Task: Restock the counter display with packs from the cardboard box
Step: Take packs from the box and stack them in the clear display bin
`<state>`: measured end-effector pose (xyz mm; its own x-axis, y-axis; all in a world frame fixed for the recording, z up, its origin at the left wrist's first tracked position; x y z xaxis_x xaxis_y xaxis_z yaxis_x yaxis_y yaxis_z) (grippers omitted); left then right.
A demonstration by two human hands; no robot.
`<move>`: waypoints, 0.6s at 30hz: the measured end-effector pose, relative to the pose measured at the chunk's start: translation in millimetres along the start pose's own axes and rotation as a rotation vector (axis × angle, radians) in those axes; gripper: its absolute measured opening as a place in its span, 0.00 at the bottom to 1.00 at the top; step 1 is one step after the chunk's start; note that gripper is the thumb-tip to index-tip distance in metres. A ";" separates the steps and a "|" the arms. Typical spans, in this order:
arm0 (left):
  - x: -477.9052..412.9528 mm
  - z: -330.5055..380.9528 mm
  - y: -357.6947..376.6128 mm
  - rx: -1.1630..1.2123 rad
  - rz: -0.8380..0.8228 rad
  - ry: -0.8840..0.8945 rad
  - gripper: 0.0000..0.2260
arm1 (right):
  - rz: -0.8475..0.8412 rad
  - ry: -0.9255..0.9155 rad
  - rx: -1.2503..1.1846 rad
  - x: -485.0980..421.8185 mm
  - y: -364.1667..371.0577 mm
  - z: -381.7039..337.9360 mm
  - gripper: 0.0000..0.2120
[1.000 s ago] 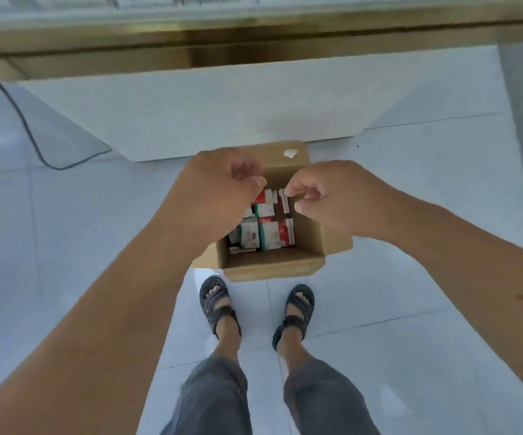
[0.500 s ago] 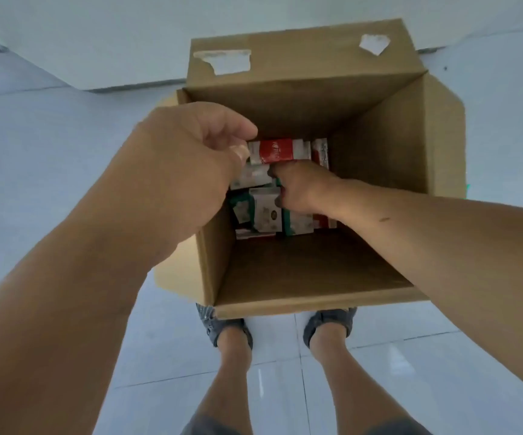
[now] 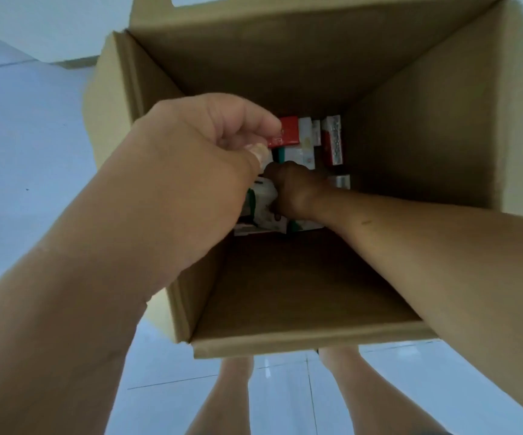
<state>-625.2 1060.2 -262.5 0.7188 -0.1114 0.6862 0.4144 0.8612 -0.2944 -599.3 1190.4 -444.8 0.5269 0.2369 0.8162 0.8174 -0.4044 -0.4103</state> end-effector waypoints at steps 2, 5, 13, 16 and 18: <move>15.7 12.1 -3.9 -0.013 0.012 0.047 0.17 | 0.047 0.021 -0.197 28.9 -16.1 -5.2 0.29; 40.4 37.8 -9.7 0.007 -0.021 0.058 0.15 | 0.121 0.047 -0.371 85.6 -46.7 -16.1 0.28; 134.4 151.2 -44.8 -0.029 -0.038 0.142 0.10 | 0.159 -0.011 -1.044 272.0 -150.1 -61.8 0.22; 184.4 200.9 -67.4 -0.019 -0.027 0.186 0.10 | 0.169 -0.114 -1.246 350.5 -190.8 -93.3 0.23; 220.1 232.9 -84.0 -0.013 -0.022 0.214 0.09 | 0.166 -0.185 -1.354 403.9 -215.3 -117.2 0.25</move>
<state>-631.8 1078.9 68.2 0.8112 -0.2342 0.5358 0.4374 0.8512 -0.2900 -589.7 1269.6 20.9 0.7054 0.1711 0.6879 -0.0649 -0.9508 0.3030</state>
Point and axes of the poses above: each hand's wrist, its own x-axis away from the middle knuckle, its own y-axis out of the palm, z = x × y, the point moved 1 cm from there along -x, towards the middle knuckle, and after that the axes turned 2 degrees about -z, right-handed, at the moved point
